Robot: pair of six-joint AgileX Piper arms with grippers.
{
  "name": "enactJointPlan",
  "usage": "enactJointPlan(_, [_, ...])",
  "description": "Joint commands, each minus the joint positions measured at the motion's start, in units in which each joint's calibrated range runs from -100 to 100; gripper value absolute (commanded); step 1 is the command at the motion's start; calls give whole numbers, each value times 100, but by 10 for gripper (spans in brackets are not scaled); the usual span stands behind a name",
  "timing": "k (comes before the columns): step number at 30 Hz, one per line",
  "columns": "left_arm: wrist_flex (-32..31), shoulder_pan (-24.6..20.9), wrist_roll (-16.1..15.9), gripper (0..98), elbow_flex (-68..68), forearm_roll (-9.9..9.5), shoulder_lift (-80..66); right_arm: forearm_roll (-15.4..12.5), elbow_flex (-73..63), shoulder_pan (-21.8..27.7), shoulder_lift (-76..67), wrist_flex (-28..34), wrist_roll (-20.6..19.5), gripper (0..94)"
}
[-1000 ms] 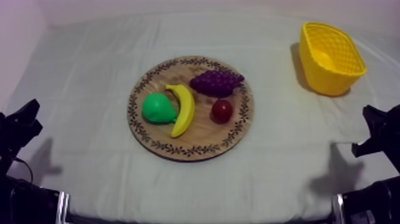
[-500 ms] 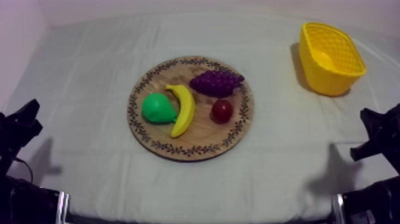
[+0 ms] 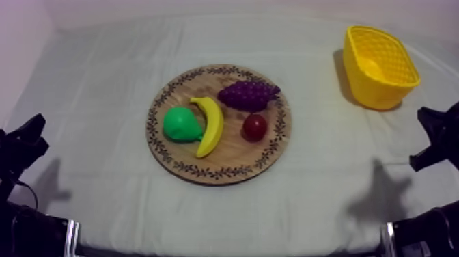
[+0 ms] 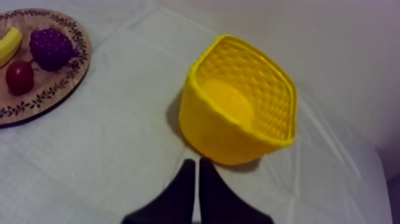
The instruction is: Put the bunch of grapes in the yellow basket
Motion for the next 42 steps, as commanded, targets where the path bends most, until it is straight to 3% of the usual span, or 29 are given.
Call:
enactJointPlan(1, [-1, 0, 1, 1, -2, -2, 0, 5, -263, -36, 271, 45, 12, 4])
enactJointPlan(14, [-1, 0, 1, 1, -2, -2, 0, 107, -1779, -367, 1869, 189, -104, 4])
enactJointPlan(26, [-1, 0, 1, 1, -2, -2, 0, 281, -3444, -856, 3170, 889, -386, 4])
enactJointPlan(42, [-1, 0, 1, 1, -2, -2, 0, 412, -5045, -1274, 4582, 1918, -394, 4])
